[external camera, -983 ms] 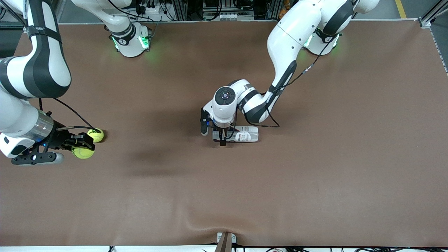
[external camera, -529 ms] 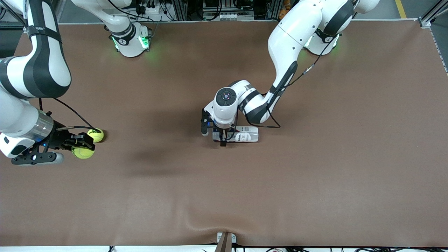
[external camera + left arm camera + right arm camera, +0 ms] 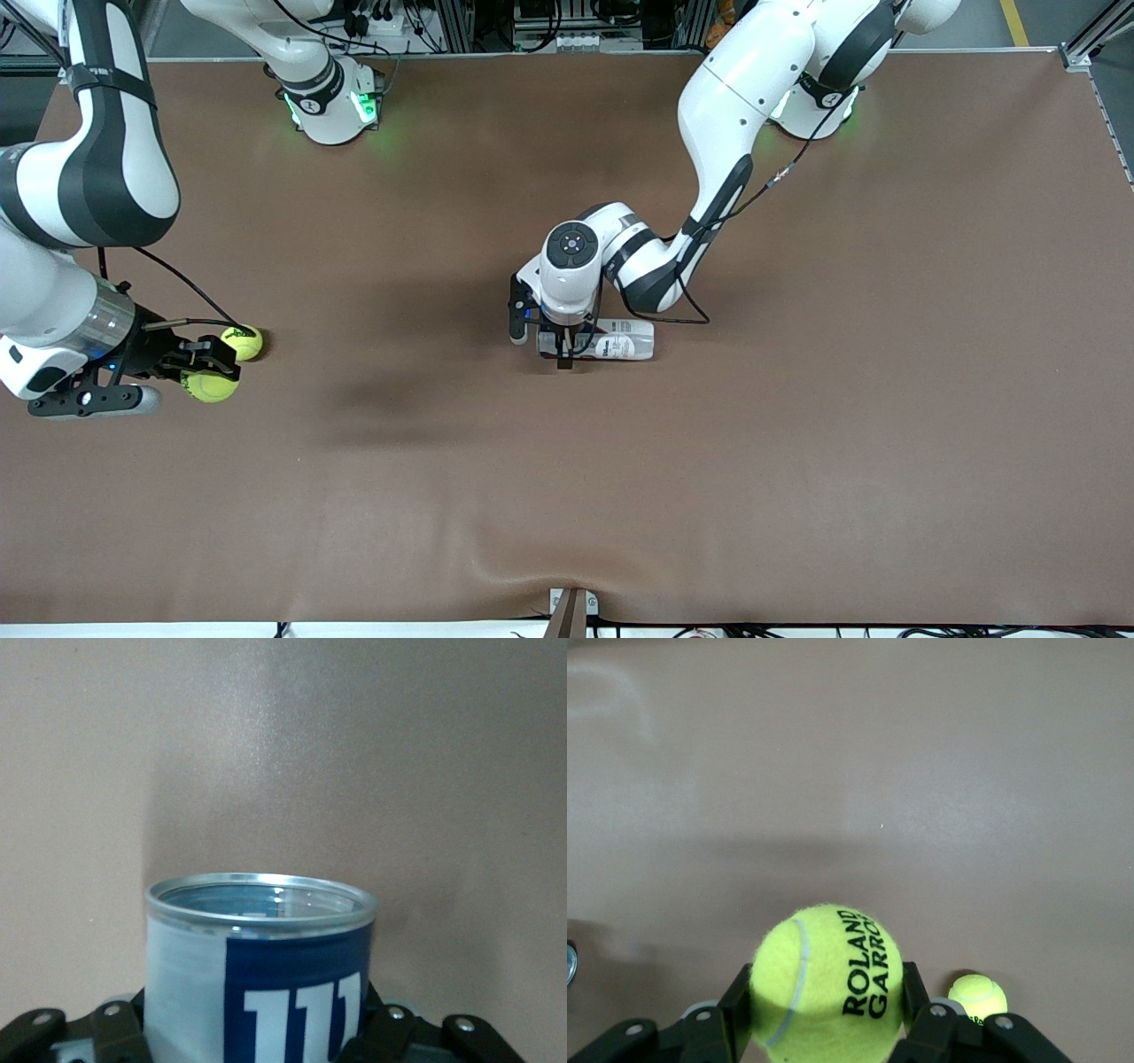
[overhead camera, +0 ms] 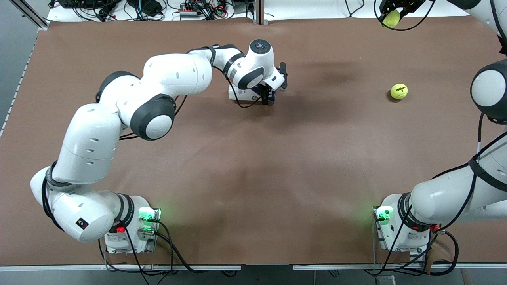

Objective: Insert tennis ball vertically with right arm

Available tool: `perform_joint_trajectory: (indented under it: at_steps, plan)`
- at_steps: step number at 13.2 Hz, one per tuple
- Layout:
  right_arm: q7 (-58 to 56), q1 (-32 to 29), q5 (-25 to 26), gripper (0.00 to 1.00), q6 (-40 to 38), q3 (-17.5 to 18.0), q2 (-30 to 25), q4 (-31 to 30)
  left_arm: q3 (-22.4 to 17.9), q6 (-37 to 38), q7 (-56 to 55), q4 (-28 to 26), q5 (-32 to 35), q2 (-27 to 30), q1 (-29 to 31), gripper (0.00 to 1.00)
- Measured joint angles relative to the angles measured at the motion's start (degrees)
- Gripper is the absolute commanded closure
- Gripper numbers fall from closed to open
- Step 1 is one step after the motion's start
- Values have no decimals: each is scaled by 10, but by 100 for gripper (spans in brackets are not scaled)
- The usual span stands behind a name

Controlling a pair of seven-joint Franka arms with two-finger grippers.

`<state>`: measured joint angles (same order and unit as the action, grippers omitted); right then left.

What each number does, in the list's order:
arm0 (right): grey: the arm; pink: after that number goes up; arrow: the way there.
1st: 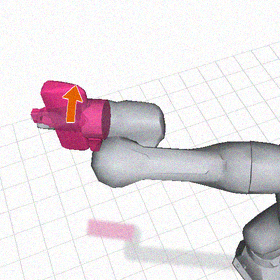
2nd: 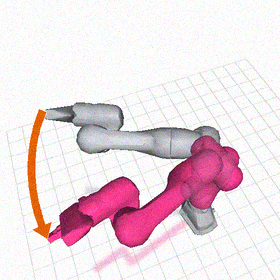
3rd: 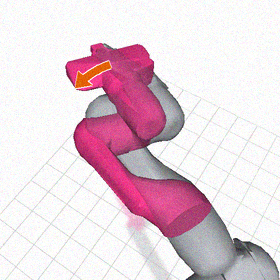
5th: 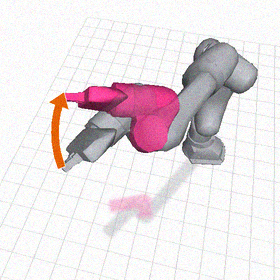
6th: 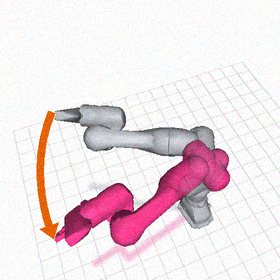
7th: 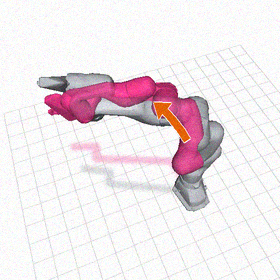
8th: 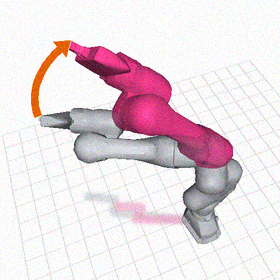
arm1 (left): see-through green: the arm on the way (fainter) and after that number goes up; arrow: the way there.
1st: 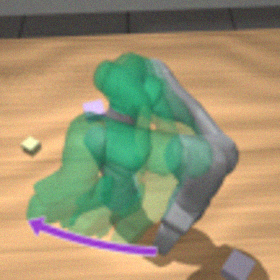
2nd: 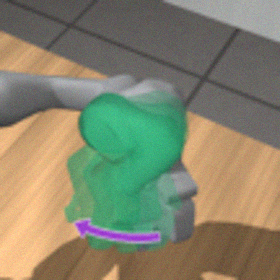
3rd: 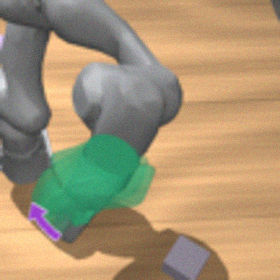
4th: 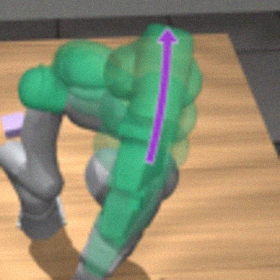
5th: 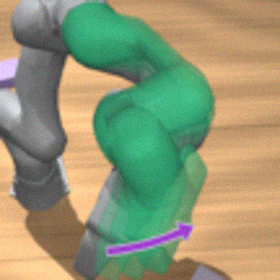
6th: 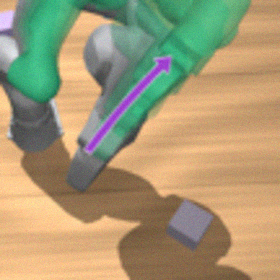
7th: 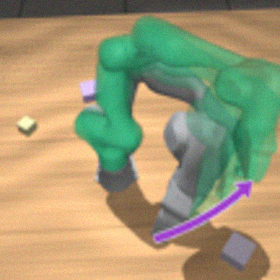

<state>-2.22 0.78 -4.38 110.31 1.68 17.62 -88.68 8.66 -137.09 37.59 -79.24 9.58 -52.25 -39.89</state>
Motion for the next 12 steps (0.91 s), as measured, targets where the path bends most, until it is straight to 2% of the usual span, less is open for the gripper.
perform_joint_trajectory:
  at_steps: [5, 12]
  plan:
    - [0, 0, 0, 63, 0, 0, 0, 0, 4, -5, -14, 17, -2, 7, -10, 24]
    - [0, 0, 0, 63, 0, 0, 0, 0, 4, 1, -77, 24, -3, 79, -2, 24]
